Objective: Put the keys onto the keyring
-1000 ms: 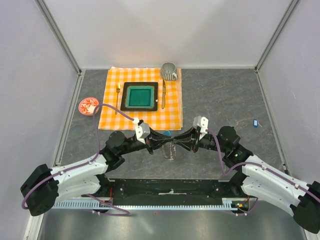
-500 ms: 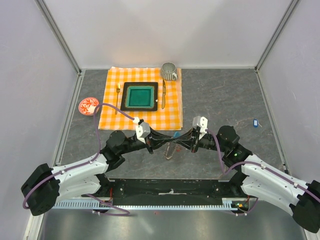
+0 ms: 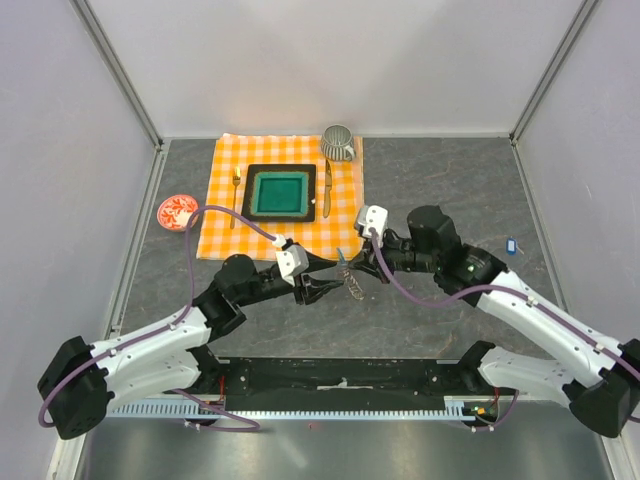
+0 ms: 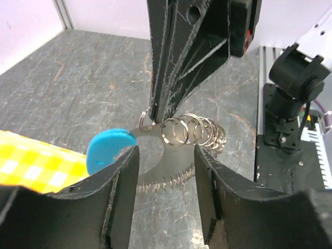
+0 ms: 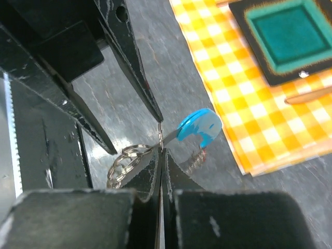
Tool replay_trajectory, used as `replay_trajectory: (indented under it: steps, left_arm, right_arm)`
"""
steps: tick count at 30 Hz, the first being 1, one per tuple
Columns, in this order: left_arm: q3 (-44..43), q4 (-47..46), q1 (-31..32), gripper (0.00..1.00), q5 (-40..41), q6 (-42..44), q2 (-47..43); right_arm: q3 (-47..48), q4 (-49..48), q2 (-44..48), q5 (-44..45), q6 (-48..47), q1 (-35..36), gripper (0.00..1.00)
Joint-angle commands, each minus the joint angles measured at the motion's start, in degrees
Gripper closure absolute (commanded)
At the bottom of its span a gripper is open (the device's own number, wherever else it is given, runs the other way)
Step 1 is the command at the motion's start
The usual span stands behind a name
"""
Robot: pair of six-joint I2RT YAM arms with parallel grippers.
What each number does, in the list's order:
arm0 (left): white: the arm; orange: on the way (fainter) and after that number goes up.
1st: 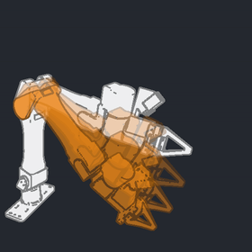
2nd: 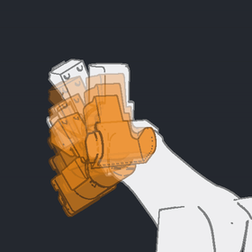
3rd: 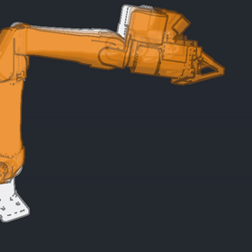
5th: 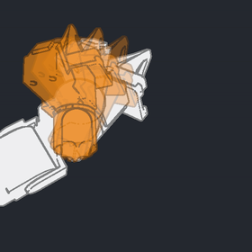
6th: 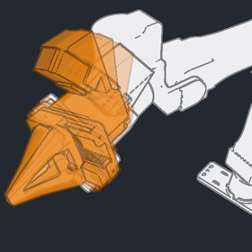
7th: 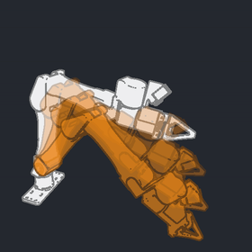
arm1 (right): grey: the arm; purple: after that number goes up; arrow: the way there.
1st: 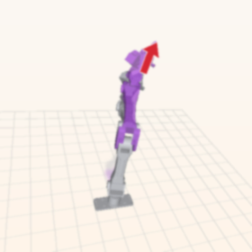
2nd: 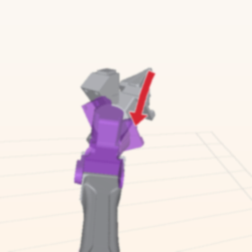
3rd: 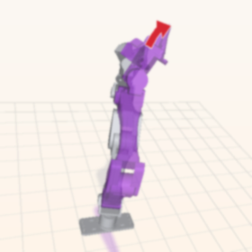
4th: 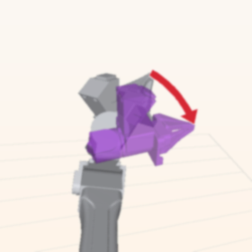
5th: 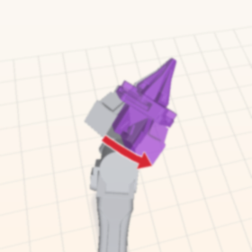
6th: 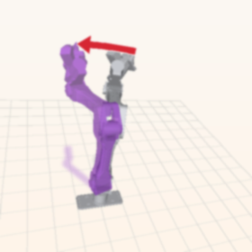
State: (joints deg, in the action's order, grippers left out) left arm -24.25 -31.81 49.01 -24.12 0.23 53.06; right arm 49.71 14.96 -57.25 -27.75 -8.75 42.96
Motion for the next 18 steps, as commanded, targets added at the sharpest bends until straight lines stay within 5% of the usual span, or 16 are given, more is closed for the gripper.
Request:
replay_trajectory:
  steps: [1,12,18]
  left_arm:
    - [-3.43,3.16,-0.94,0.46,0.65,5.75,1.87]
    - [-5.37,3.08,-1.29,0.30,-5.93,5.75,3.89]
    - [-6.68,-2.38,-1.29,0.31,-11.47,3.20,8.10]
  right_arm:
    - [11.09,20.17,-4.70,5.42,-10.04,0.02,1.00]
    - [15.15,27.75,-5.59,4.99,-18.66,1.51,1.00]
    - [14.89,27.58,-4.80,1.82,-19.81,1.95,1.00]
